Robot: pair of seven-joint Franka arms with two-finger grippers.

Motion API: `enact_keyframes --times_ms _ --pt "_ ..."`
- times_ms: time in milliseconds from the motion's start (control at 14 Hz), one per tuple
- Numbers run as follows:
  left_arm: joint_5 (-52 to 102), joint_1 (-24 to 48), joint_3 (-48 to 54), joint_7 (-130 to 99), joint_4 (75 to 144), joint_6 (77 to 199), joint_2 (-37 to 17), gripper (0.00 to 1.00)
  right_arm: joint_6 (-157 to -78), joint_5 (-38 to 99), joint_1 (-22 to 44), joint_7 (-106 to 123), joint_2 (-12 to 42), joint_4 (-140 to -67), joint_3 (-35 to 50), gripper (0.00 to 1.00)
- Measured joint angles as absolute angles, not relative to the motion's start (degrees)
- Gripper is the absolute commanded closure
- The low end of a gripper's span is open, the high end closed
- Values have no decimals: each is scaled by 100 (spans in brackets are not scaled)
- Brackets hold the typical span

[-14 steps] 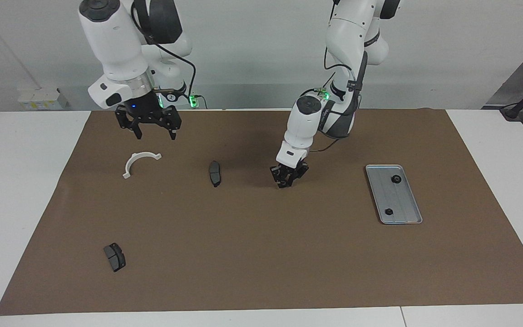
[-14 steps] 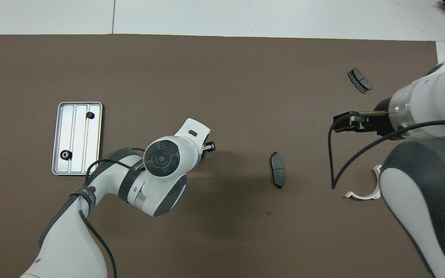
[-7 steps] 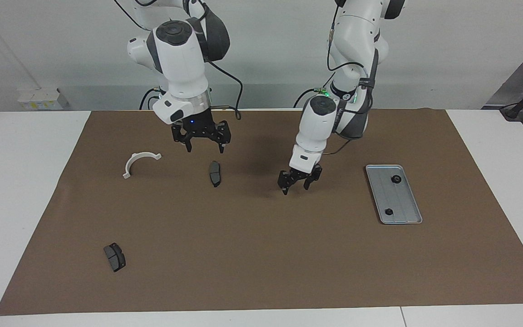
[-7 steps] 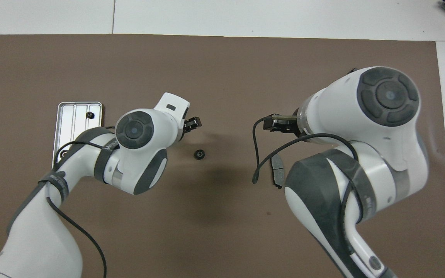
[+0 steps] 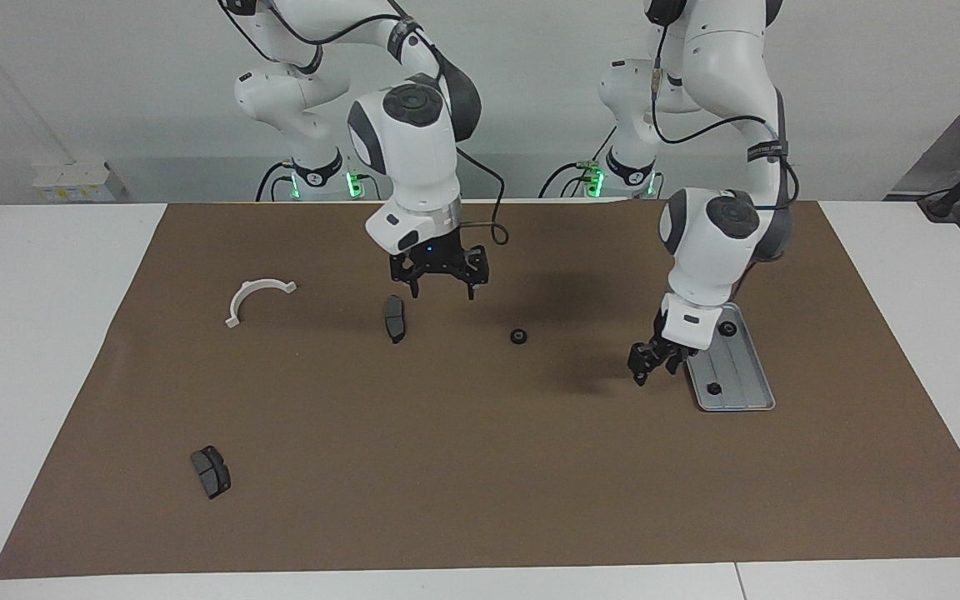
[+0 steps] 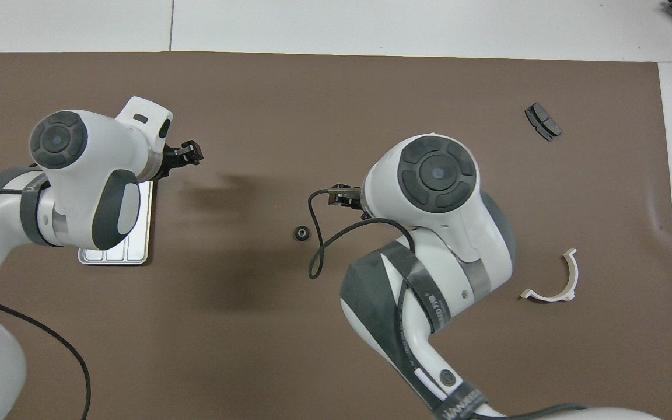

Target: Place bearing gear from tray to pile

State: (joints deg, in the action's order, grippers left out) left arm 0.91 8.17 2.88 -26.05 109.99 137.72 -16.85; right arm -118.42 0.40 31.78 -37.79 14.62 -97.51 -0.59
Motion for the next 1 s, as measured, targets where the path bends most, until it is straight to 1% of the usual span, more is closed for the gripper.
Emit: enact_keyframes --times_ms 72,287,430,645,788,1003 --pt "91 653 287 -2387 11029 13766 -1687 47 -11956 40 3282 -3819 1608 -9735 -60 0" --pt "91 317 290 -2007 11189 13767 -1689 57 -12224 39 3482 -3945 1895 -9721 -62 0" --pt "90 191 294 -1927 11232 13781 -1689 58 -12305 39 3655 -4017 2038 -9721 -61 0" --pt "90 0 291 -1673 11288 13957 -1697 59 -12708 -183 3992 -4281 2466 -9725 -61 0" --pt "90 -49 293 -1621 11331 14194 -1768 59 -12985 -240 4042 -4338 2765 -9722 -63 0" --pt "90 -52 296 -1620 11346 14448 -1915 59 -13276 -243 4119 -4338 3013 -9720 -64 1"
